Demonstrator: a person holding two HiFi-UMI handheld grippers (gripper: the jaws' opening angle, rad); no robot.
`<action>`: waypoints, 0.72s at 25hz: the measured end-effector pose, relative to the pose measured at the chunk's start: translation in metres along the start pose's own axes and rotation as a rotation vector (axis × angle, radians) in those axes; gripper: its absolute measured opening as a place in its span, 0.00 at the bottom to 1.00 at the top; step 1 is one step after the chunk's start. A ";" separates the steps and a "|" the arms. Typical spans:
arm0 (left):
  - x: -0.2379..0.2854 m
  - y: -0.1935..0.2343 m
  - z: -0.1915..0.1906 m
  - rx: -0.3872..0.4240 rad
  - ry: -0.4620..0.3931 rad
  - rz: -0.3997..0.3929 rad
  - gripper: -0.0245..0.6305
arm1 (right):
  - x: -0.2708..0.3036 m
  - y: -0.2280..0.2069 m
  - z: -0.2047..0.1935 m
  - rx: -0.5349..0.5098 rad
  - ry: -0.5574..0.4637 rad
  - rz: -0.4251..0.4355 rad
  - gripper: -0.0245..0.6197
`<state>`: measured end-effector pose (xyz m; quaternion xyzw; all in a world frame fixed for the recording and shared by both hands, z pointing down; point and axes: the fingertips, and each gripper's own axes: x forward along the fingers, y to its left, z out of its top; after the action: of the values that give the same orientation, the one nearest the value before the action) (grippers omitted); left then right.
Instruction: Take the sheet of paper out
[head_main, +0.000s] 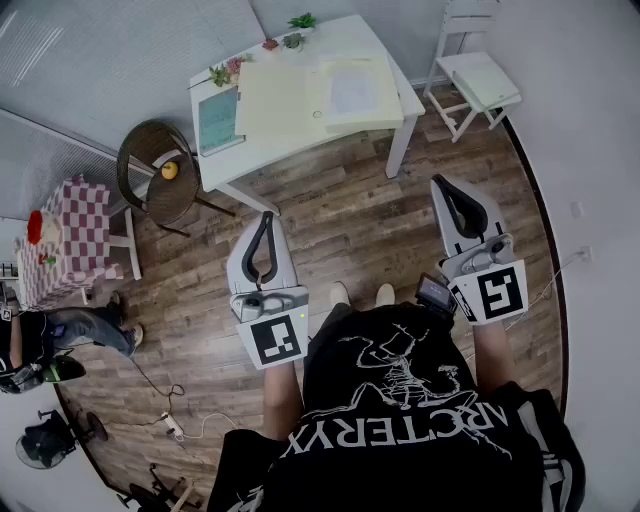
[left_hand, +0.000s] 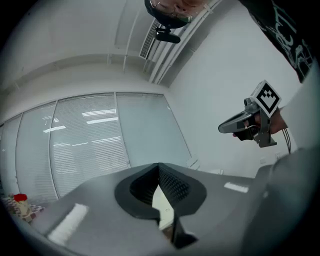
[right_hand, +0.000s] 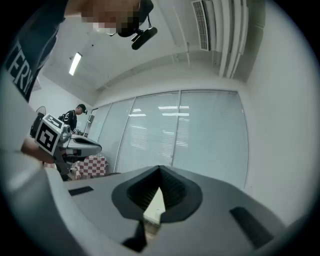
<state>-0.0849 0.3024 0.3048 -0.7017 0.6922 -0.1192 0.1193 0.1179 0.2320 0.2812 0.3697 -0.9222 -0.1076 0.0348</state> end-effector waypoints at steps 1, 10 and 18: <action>0.001 0.002 -0.001 -0.002 0.004 0.000 0.06 | 0.001 0.000 0.000 0.008 0.000 -0.002 0.05; 0.008 0.008 -0.003 -0.031 0.001 0.006 0.06 | 0.007 -0.004 0.000 0.034 -0.002 -0.006 0.05; 0.013 0.001 -0.004 -0.019 0.017 0.003 0.06 | 0.010 -0.008 -0.005 0.039 -0.002 0.008 0.05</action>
<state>-0.0875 0.2890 0.3085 -0.7007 0.6954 -0.1183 0.1068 0.1170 0.2190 0.2844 0.3667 -0.9256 -0.0896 0.0271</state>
